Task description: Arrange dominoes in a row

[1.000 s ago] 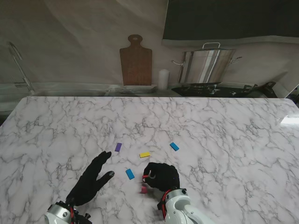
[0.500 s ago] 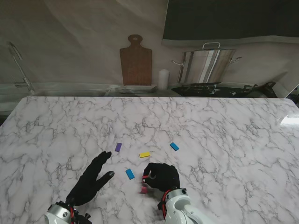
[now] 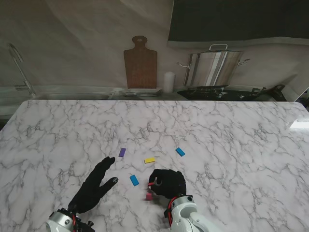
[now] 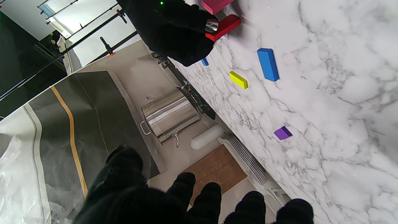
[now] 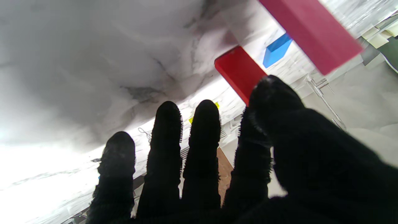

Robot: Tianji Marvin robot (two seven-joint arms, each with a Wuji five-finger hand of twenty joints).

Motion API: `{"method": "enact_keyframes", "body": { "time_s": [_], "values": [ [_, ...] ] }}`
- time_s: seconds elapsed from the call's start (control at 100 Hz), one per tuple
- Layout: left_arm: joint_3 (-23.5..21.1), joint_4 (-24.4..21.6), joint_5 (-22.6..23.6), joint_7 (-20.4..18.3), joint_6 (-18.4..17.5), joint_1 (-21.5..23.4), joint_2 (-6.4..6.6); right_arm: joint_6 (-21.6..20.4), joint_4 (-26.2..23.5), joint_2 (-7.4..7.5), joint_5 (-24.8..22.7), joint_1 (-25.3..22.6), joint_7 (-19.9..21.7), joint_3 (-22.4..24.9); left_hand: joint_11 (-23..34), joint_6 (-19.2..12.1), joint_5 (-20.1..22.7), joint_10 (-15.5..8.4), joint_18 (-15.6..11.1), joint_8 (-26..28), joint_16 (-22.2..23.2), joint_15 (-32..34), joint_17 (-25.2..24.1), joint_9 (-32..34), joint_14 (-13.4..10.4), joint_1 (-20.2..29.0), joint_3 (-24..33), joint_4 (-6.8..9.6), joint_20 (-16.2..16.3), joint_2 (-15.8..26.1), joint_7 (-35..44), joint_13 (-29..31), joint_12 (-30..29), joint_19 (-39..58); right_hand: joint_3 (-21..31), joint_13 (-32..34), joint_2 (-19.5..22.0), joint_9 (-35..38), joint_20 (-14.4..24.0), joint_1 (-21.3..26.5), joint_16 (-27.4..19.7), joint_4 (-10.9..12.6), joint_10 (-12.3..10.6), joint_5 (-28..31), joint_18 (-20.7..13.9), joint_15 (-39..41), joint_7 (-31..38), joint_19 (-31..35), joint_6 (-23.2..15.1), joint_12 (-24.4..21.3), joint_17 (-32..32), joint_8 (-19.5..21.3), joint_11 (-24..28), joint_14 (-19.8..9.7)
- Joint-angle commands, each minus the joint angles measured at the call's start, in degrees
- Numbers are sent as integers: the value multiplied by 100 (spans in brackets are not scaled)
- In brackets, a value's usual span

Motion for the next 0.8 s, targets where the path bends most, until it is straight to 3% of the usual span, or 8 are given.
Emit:
{"method": "enact_keyframes", "body": {
  "time_s": [0.0, 0.79],
  "values": [
    [12, -11, -11, -90, 10, 26, 0, 68, 1, 13, -5, -10, 67, -18, -39, 14, -154, -57, -179, 70, 4, -19, 4, -84, -143, 177, -32, 157, 84, 50, -82, -71, -58, -3, 39, -176, 52, -92, 102, -12, 71, -65, -82, 445, -183, 115, 412, 198, -657, 62, -77, 125, 195, -53],
    [3, -12, -14, -84, -1, 26, -2, 106, -36, 62, -32, 0, 240, -5, -39, 16, -153, -55, -178, 70, 5, -18, 5, -84, -141, 178, -31, 158, 84, 45, -81, -70, -61, -4, 49, -277, -60, -244, 101, -74, 68, -27, -81, -121, -202, 89, 59, 176, -367, 61, -117, 40, 176, -63]
  ]
}}
